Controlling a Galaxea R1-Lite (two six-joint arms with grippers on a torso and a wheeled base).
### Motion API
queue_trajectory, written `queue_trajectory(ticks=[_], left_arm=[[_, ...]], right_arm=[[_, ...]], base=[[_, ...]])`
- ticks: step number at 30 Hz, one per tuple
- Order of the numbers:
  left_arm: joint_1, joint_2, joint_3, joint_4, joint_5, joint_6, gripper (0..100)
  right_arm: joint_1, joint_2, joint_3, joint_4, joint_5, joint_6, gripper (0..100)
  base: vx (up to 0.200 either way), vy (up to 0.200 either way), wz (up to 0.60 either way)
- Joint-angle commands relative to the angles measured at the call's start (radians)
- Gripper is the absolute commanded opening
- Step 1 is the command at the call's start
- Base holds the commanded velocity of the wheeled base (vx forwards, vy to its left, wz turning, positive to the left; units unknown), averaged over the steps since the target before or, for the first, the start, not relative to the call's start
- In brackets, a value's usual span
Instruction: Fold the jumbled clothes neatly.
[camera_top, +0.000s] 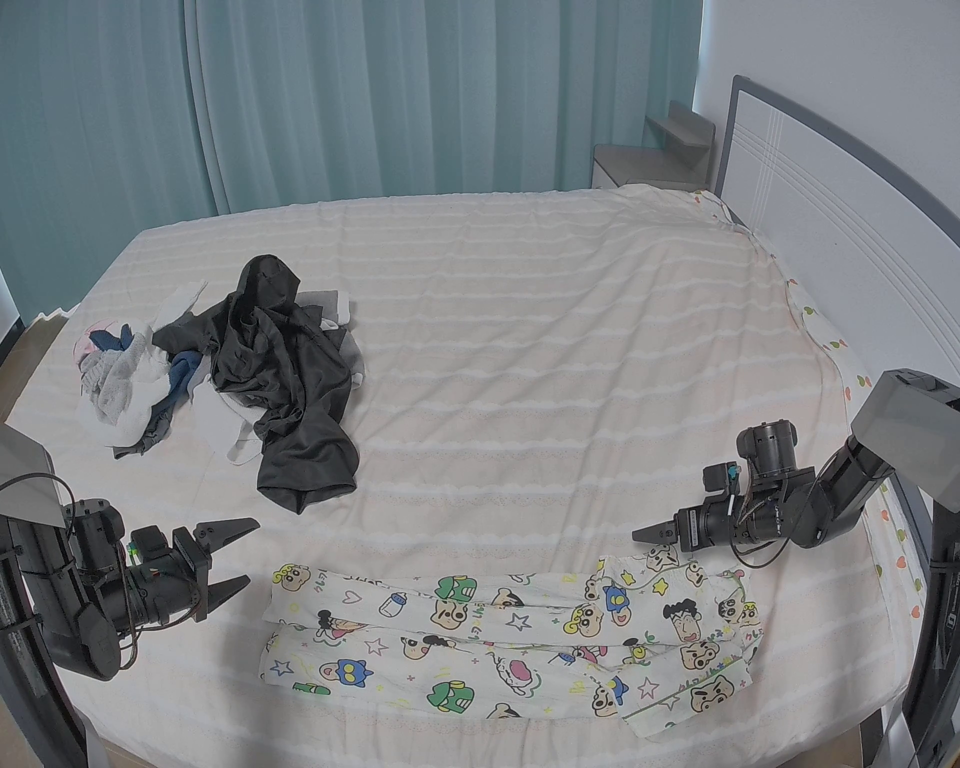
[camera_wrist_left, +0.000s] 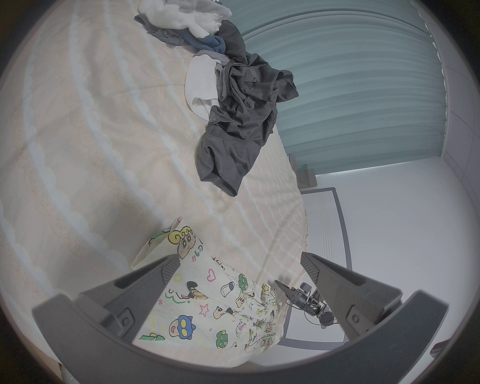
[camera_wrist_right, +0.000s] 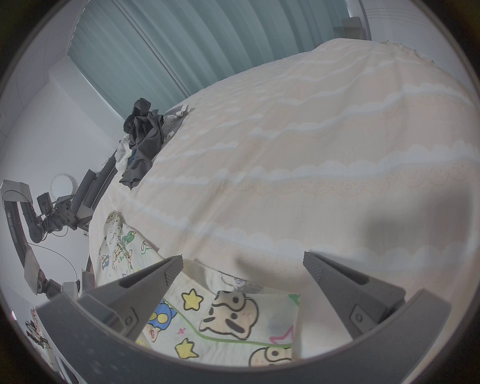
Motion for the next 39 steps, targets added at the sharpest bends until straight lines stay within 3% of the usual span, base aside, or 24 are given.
queue_trajectory(ticks=[1, 12, 13, 23, 30, 38, 39], left_arm=[[0.001, 0.004, 0.000, -0.018, 0.001, 0.000, 100], [0.001, 0.013, 0.000, -0.018, 0.001, 0.001, 100], [0.001, 0.012, 0.000, -0.018, 0.001, 0.001, 100], [0.001, 0.013, 0.000, -0.018, 0.001, 0.003, 100], [0.001, 0.019, 0.000, -0.018, 0.001, 0.015, 100], [0.001, 0.019, 0.000, -0.018, 0.001, 0.015, 100], [0.001, 0.019, 0.000, -0.018, 0.001, 0.015, 100]], right_arm=[[-0.010, 0.016, -0.018, 0.003, 0.000, -0.004, 100], [-0.002, 0.051, 0.009, 0.002, 0.009, -0.038, 100], [0.004, 0.047, 0.009, 0.002, 0.009, -0.038, 0], [0.001, -0.008, 0.075, -0.009, 0.014, -0.076, 0], [0.000, -0.100, 0.164, -0.038, 0.061, -0.081, 0], [0.001, -0.179, 0.313, -0.202, 0.092, -0.079, 0], [0.007, -0.180, 0.376, -0.287, 0.107, -0.081, 0]], base=[[0.000, 0.000, 0.00], [0.000, 0.000, 0.00], [0.000, 0.000, 0.00], [0.000, 0.000, 0.00], [0.000, 0.000, 0.00], [0.000, 0.000, 0.00], [0.000, 0.000, 0.00]])
